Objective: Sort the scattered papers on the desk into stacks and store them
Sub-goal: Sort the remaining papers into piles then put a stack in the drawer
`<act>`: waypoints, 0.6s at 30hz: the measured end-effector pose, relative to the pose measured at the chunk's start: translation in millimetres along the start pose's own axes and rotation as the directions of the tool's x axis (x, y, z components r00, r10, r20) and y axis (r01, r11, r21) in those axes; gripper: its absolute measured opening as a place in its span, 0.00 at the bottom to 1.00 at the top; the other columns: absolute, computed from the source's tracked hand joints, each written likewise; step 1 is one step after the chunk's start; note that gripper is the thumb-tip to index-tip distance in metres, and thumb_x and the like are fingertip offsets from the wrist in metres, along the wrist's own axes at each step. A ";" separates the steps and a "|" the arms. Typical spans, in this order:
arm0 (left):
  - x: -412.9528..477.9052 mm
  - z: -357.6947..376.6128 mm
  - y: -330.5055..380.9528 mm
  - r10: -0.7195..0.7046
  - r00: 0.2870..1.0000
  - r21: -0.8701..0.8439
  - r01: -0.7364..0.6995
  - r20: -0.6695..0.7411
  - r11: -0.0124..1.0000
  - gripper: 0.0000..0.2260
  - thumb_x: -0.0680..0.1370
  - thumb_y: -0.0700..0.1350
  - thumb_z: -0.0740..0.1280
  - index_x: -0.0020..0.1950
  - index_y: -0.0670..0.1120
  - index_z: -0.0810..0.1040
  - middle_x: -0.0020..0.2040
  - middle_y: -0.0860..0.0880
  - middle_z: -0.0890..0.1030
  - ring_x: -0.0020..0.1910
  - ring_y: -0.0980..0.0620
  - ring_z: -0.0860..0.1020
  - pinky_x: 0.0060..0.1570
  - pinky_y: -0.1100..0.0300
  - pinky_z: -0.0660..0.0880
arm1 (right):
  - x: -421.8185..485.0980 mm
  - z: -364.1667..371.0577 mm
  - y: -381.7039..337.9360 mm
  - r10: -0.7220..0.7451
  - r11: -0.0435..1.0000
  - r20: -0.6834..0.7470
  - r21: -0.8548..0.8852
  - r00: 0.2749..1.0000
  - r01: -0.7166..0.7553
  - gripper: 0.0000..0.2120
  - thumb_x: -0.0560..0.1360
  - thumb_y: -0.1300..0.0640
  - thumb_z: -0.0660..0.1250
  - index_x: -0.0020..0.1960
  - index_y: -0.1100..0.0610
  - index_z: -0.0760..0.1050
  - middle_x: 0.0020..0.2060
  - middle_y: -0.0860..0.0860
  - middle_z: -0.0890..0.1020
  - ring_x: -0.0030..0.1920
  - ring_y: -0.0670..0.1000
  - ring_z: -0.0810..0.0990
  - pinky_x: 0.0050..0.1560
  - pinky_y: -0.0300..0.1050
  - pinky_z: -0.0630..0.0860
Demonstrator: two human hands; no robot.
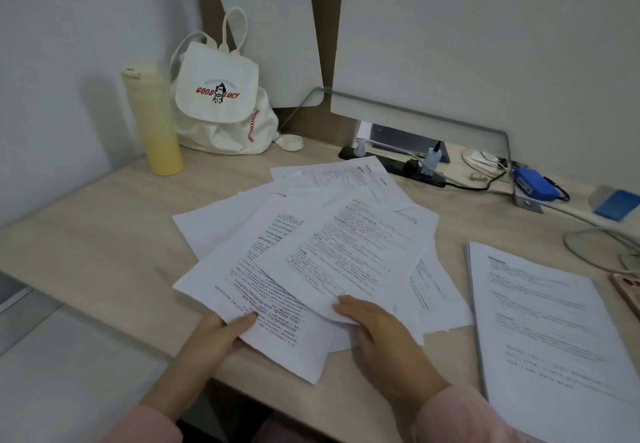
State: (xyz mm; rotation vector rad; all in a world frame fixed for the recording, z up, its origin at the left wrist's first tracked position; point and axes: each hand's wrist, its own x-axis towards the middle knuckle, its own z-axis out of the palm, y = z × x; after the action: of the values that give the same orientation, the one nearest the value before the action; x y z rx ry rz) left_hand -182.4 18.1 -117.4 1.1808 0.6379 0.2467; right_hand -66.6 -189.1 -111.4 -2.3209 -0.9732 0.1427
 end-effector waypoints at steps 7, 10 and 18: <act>4.3 -29.1 34.0 0.038 0.999 0.088 -0.041 0.035 0.995 0.17 0.65 0.40 0.73 0.53 0.47 0.79 0.51 0.47 0.85 0.48 0.47 0.84 0.49 0.52 0.79 | 5.0 -24.3 9.9 0.121 0.937 -0.182 0.346 0.976 -0.052 0.17 0.77 0.63 0.61 0.42 0.43 0.81 0.52 0.36 0.79 0.59 0.35 0.72 0.64 0.33 0.66; 4.4 -56.1 63.7 -0.024 0.996 0.210 0.006 0.081 0.978 0.27 0.53 0.50 0.73 0.52 0.45 0.80 0.47 0.48 0.86 0.43 0.50 0.85 0.36 0.62 0.81 | 9.6 -45.9 19.6 0.194 0.892 -0.138 0.436 0.971 -0.117 0.19 0.77 0.64 0.59 0.38 0.43 0.80 0.60 0.45 0.76 0.68 0.41 0.64 0.69 0.43 0.57; 29.8 -84.0 64.7 -0.094 0.987 0.013 0.097 -0.129 0.995 0.10 0.79 0.46 0.61 0.49 0.43 0.80 0.41 0.46 0.84 0.35 0.52 0.83 0.40 0.56 0.75 | 2.5 -49.3 30.2 0.284 0.741 0.032 0.628 0.958 -0.240 0.20 0.76 0.70 0.55 0.38 0.56 0.82 0.64 0.46 0.74 0.69 0.42 0.66 0.70 0.50 0.62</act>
State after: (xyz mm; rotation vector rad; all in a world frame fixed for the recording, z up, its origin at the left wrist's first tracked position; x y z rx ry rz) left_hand -198.1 122.9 -87.6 1.1557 0.8093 0.2374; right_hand -30.6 -228.3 -88.6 -1.7986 -0.4482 0.4357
